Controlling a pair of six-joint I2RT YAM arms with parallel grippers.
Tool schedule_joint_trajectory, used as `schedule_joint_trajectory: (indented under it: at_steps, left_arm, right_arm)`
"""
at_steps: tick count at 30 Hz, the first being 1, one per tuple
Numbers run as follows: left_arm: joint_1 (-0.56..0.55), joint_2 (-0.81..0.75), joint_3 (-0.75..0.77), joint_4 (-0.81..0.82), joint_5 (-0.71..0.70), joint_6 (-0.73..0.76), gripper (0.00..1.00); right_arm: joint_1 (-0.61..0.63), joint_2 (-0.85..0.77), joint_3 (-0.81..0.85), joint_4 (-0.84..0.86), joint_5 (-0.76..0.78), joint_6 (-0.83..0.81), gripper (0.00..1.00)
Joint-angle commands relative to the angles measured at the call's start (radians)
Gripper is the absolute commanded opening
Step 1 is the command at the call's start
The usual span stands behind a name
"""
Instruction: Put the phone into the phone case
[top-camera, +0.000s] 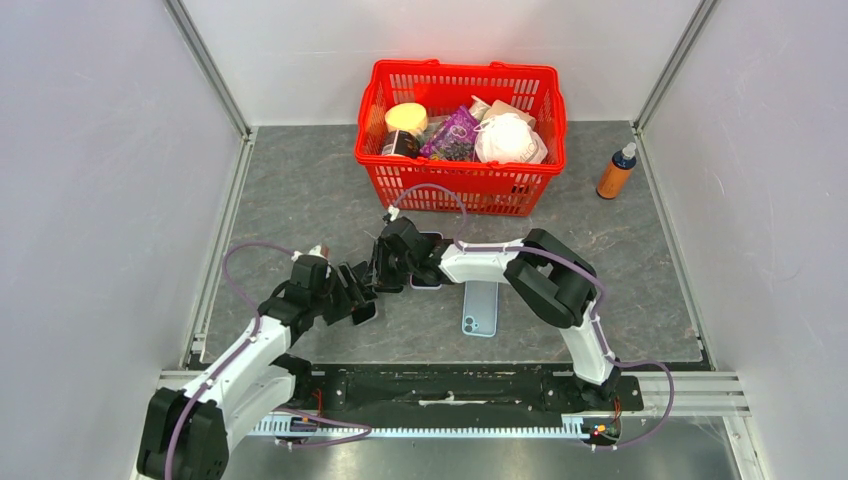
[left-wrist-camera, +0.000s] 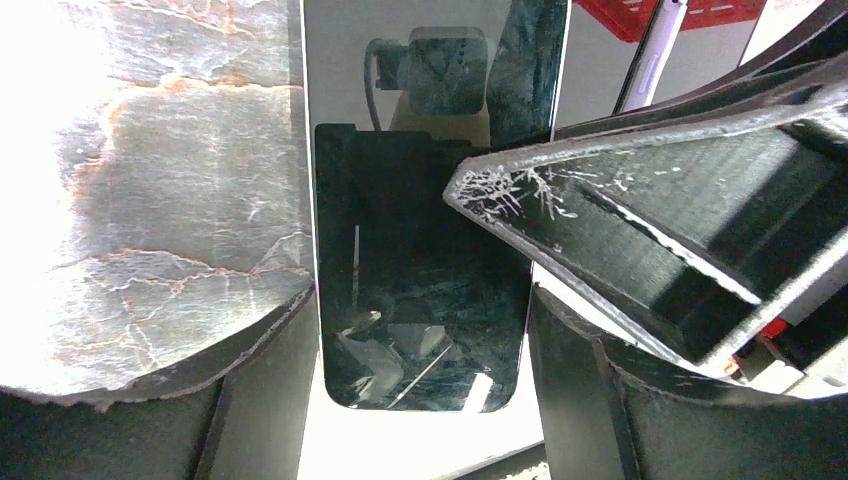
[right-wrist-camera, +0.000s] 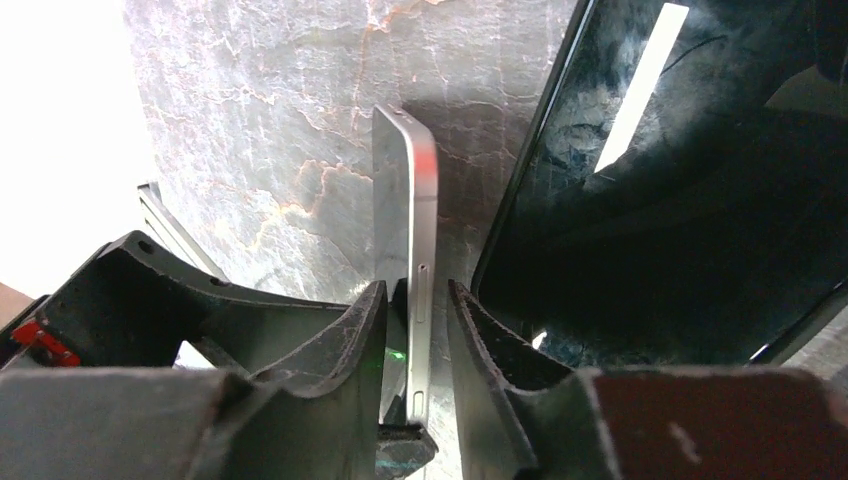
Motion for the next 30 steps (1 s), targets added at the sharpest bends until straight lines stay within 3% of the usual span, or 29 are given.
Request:
schedule_joint_trajectory:
  at_steps: [1,4,7,9,12,23,30]
  left_arm:
    - [-0.005,-0.016,0.018,-0.041,0.025,-0.032,0.38]
    - [-0.006,-0.027,0.026,-0.051,0.027,-0.032,0.40]
    - [-0.006,-0.035,0.037,-0.061,0.036,-0.032,0.58]
    - [-0.008,-0.044,0.044,-0.060,0.046,-0.030,0.74]
    - [-0.011,-0.057,0.055,-0.041,0.066,-0.006,0.84]
    - [-0.073,-0.107,0.160,-0.023,0.211,0.091,0.87]
    - [-0.117,-0.112,0.237,0.001,0.261,0.104,0.88]
  right_arm:
    - [0.004,0.026,0.038,0.048,0.009,0.022,0.30]
    - [0.004,0.027,0.037,0.057,-0.004,0.032,0.19]
    - [0.004,0.023,0.040,0.058,-0.011,0.039,0.03]
    - [0.004,0.014,0.042,0.053,-0.011,0.039,0.00]
    - [0.004,-0.014,0.035,0.044,0.000,0.037,0.00]
    - [-0.016,-0.203,-0.052,-0.040,0.083,0.004,0.00]
    - [-0.091,-0.364,-0.186,-0.093,0.099,0.001,0.00]
